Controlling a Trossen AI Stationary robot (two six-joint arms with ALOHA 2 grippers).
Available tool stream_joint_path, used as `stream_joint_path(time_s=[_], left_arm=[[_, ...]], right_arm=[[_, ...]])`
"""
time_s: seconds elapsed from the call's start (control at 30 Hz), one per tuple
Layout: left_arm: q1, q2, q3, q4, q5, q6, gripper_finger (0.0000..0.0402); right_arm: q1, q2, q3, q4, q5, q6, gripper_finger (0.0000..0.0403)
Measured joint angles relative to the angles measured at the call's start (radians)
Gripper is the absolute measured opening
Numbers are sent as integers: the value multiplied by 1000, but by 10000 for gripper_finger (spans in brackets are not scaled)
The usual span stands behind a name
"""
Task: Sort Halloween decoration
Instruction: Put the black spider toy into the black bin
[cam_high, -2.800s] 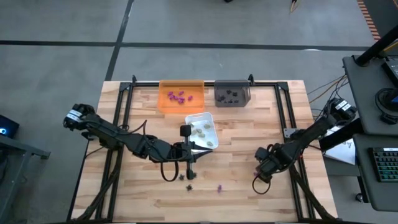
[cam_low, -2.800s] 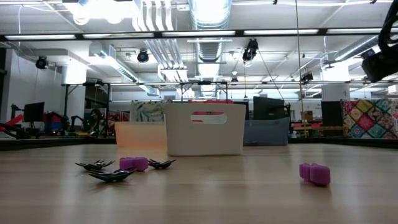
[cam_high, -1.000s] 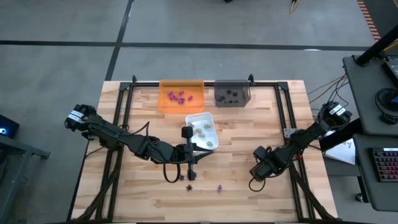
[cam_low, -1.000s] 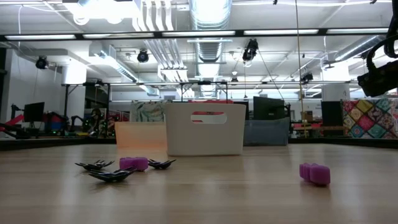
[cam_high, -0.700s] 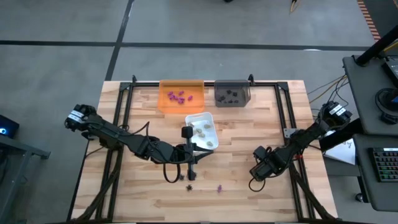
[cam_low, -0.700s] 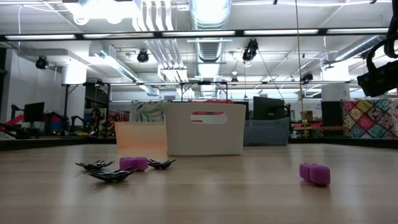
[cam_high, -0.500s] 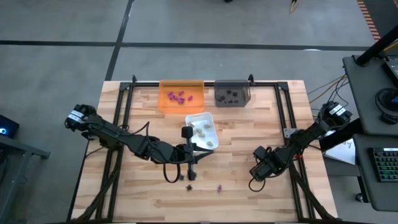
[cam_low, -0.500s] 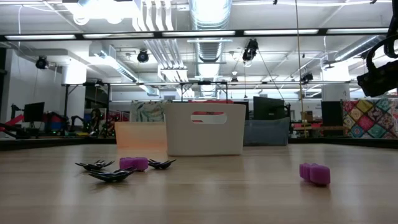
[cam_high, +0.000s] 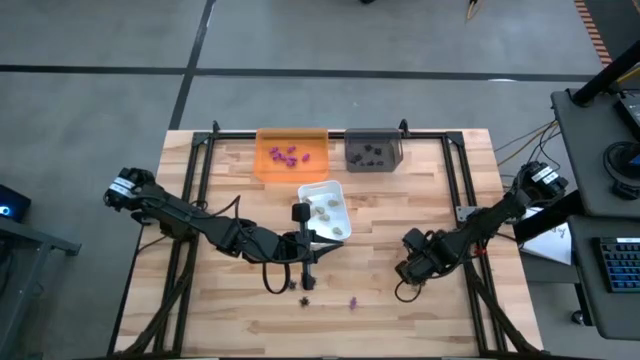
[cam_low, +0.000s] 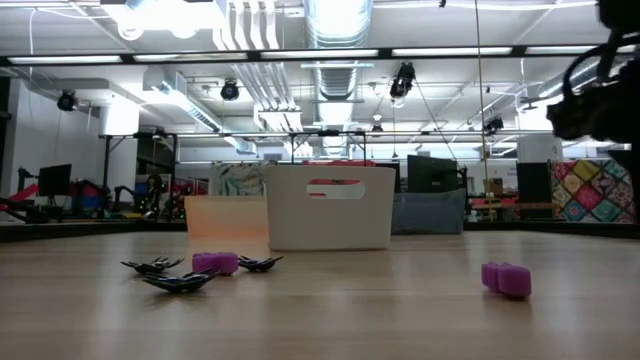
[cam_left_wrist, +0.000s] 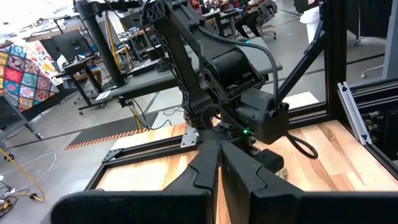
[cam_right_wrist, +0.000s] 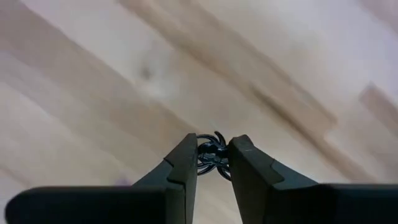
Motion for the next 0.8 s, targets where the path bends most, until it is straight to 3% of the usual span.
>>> stream_joint_path(time_s=[0.3, 0.8], left_arm=[[0, 0, 0, 0, 0, 0, 0], [0, -1, 0, -2, 0, 21, 0]], right_arm=[[-122, -2, 17, 90, 115, -176, 71], [-362, -3, 71, 123, 124, -473, 72]])
